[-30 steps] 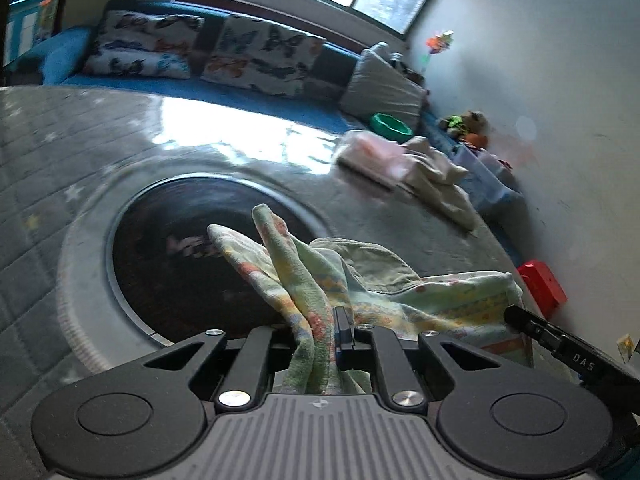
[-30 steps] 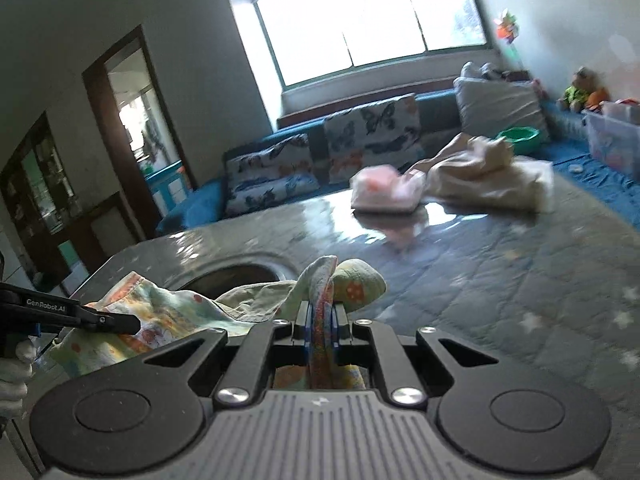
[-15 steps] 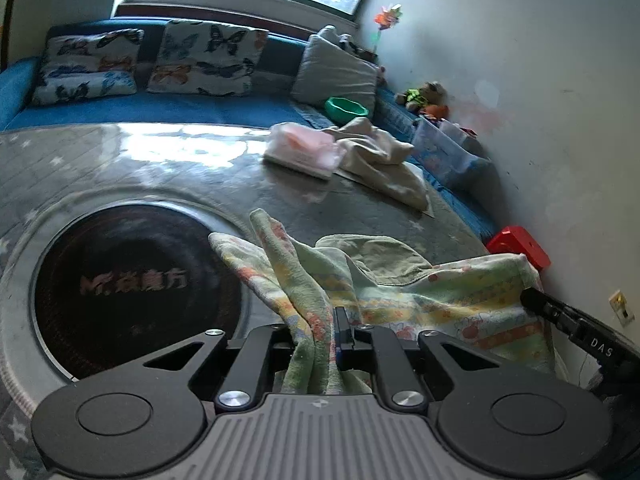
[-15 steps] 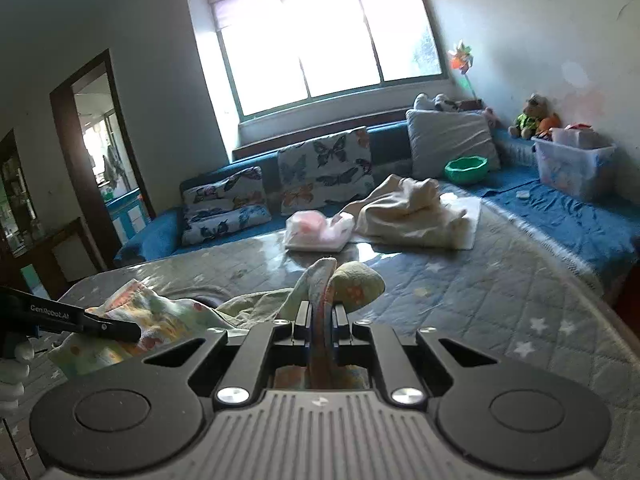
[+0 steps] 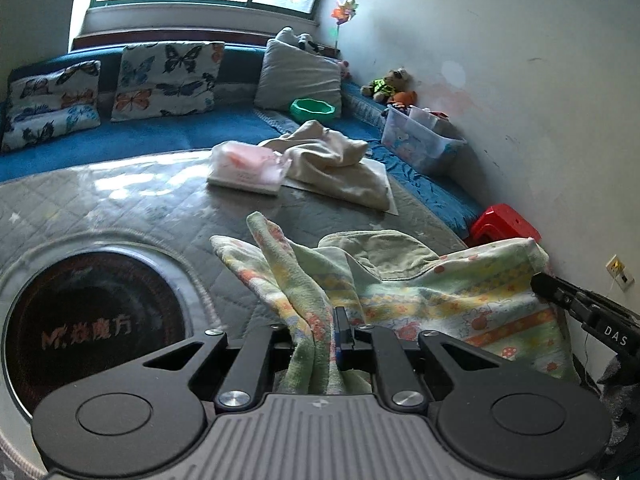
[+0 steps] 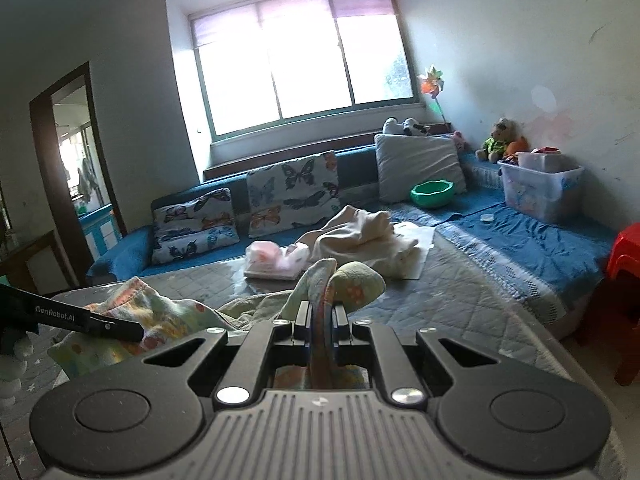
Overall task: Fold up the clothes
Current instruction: 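Hold the folded shirt raised with both grippers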
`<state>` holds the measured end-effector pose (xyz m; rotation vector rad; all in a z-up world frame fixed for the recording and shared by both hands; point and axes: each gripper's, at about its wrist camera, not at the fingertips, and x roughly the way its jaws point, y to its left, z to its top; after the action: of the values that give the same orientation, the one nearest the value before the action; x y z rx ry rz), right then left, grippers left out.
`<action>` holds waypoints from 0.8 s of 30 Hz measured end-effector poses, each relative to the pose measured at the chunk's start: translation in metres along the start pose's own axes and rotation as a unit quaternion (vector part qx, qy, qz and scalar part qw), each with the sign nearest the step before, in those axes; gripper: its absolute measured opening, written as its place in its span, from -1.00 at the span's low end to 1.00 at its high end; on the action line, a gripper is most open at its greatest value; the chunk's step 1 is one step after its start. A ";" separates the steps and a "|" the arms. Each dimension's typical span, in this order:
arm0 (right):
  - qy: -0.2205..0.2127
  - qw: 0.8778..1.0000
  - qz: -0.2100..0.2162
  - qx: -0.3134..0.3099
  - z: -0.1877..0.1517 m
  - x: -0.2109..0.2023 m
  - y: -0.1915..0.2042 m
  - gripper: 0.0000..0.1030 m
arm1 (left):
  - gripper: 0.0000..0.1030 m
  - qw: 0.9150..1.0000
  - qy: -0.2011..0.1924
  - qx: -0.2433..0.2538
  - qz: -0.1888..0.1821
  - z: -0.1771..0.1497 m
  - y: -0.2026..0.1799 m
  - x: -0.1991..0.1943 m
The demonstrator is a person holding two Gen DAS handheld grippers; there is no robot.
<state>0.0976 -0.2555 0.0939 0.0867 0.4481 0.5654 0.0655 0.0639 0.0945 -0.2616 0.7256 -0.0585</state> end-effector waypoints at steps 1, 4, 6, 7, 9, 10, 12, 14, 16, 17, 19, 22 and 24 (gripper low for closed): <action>-0.001 1.000 -0.002 0.000 0.001 -0.001 -0.001 -0.84 | -0.78 1.000 0.000 0.003 0.001 0.001 -0.003 0.001; -0.004 1.000 -0.008 -0.001 0.003 -0.003 -0.005 -0.84 | -0.78 1.000 0.000 0.014 0.005 0.003 -0.010 0.004; -0.005 1.000 -0.012 -0.003 0.004 -0.003 -0.008 -0.84 | -0.77 1.000 0.000 0.024 0.007 0.004 -0.017 0.007; -0.005 1.000 -0.014 -0.003 0.005 -0.002 -0.009 -0.84 | -0.77 1.000 0.000 0.028 0.008 0.004 -0.019 0.008; -0.004 1.000 -0.017 -0.005 0.006 -0.002 -0.011 -0.84 | -0.77 0.999 0.002 0.035 0.011 0.004 -0.023 0.013; -0.004 1.000 -0.019 -0.006 0.006 -0.002 -0.012 -0.84 | -0.77 0.999 0.003 0.038 0.013 0.005 -0.025 0.015; -0.004 1.000 -0.022 -0.007 0.006 -0.002 -0.013 -0.84 | -0.77 0.999 0.006 0.044 0.017 0.005 -0.029 0.018; -0.003 1.000 -0.024 -0.008 0.005 -0.003 -0.014 -0.84 | -0.77 0.999 0.009 0.049 0.019 0.005 -0.031 0.021; -0.002 1.000 -0.025 -0.008 0.005 -0.003 -0.016 -0.84 | -0.77 0.998 0.010 0.053 0.022 0.006 -0.032 0.024; -0.002 1.000 -0.025 -0.007 0.004 -0.002 -0.017 -0.84 | -0.77 0.998 0.010 0.055 0.023 0.006 -0.033 0.025; 0.000 1.000 -0.027 -0.006 0.004 -0.001 -0.019 -0.84 | -0.77 0.998 0.011 0.058 0.024 0.005 -0.033 0.028; 0.003 1.000 -0.029 -0.005 0.001 0.000 -0.021 -0.84 | -0.77 0.998 0.017 0.060 0.026 0.003 -0.032 0.034; 0.006 0.999 -0.031 -0.006 0.000 0.002 -0.022 -0.84 | -0.77 0.998 0.021 0.059 0.027 0.003 -0.032 0.037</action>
<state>0.1100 -0.2730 0.0883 0.0585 0.4576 0.5071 0.0961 0.0287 0.0805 -0.1287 0.7683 -0.0545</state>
